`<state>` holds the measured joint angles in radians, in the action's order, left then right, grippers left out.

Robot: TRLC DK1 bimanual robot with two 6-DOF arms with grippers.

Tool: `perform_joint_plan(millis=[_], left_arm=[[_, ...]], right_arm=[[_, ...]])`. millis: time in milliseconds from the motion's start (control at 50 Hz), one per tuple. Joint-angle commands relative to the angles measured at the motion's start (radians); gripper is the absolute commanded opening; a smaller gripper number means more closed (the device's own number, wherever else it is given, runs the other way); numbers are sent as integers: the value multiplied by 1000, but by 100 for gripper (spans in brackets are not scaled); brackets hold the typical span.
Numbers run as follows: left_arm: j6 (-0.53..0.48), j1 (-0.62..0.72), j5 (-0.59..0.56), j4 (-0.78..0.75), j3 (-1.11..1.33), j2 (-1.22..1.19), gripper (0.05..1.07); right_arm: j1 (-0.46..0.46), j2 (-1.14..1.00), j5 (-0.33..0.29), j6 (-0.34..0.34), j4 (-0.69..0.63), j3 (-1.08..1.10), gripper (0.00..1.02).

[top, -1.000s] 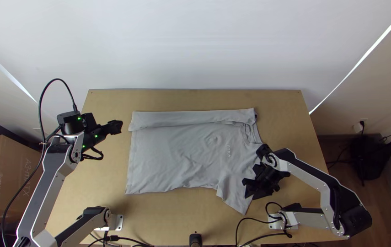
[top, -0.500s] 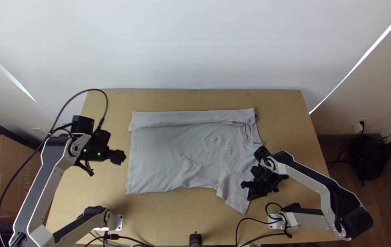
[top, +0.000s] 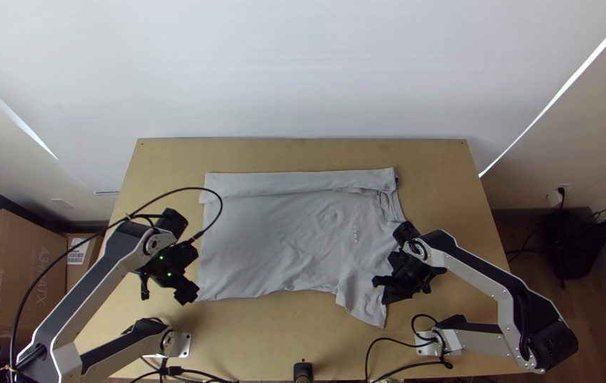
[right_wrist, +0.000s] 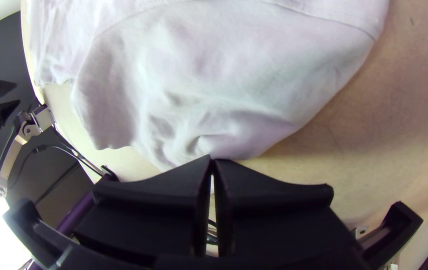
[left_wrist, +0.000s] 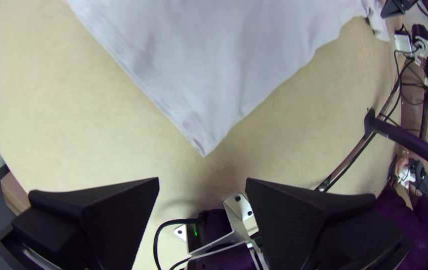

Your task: Fold the t-shirt

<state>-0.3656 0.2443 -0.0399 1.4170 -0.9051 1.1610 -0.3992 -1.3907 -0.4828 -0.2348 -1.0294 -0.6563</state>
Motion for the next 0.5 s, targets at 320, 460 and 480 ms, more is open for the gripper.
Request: perform_joint_plan(millis=[320,460,480], left_arm=[[93,136,6,-141,161,140,89],[94,136,6,-191,166,175,89],[94,136,6,-196,166,180,89]], right_arm=[[3,56,6,0,-43,-22,2],[8,58,6,2,-44,-22,2],[8,58,7,2,-44,-23,2]])
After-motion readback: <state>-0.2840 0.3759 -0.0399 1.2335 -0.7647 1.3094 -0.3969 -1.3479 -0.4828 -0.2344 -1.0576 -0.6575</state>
